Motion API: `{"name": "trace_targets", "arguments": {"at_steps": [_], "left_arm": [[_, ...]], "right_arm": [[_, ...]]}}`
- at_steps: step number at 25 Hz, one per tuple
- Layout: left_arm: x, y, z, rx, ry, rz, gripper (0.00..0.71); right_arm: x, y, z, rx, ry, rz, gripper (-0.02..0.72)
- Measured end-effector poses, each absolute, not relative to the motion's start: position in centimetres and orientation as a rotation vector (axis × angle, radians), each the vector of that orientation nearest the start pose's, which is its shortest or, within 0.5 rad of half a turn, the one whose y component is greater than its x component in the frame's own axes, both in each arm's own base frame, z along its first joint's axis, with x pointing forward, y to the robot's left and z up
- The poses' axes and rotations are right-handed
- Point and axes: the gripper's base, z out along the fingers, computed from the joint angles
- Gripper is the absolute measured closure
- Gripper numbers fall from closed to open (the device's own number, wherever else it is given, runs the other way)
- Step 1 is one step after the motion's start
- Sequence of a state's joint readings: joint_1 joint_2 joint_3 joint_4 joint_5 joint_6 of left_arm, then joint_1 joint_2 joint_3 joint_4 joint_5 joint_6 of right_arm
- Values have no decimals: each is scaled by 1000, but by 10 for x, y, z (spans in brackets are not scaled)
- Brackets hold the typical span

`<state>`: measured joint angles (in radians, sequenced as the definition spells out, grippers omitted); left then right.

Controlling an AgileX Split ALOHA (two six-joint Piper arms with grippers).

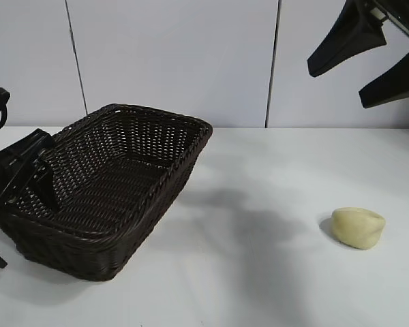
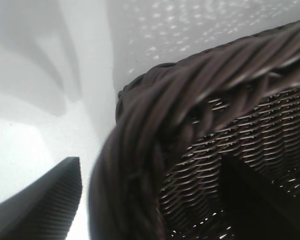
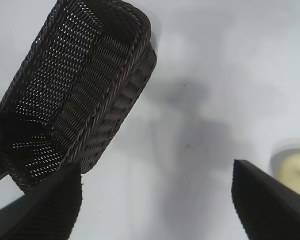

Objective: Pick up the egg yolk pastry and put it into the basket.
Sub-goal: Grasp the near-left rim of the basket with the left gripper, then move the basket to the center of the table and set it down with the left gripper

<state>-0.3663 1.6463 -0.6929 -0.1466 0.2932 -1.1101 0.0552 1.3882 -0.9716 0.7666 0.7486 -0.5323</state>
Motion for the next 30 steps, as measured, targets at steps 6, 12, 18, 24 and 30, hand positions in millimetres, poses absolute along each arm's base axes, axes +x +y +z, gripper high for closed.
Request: {"name": "trace_targets", "arguments": {"at_steps": [6,12,18,24,30], "left_arm": [[253,-102,141,-1238,2600,-454,548],[252,-103,140,-1242,2614,-445,606],[251,-103,140,-1265,2616,-447,606],[258,-107,152,-1264,2670,-428,606],[276,-115,175,-1118,2732,-432,606]], "right_arm": [[277,58,284,-173,2449,670,113],[277,59,283,-174,2452,673,113],[276,59,283,-174,2456,677,113],[276,59,283,-175,2457,678,113],[276,58,283,-188,2463,661,113]]}}
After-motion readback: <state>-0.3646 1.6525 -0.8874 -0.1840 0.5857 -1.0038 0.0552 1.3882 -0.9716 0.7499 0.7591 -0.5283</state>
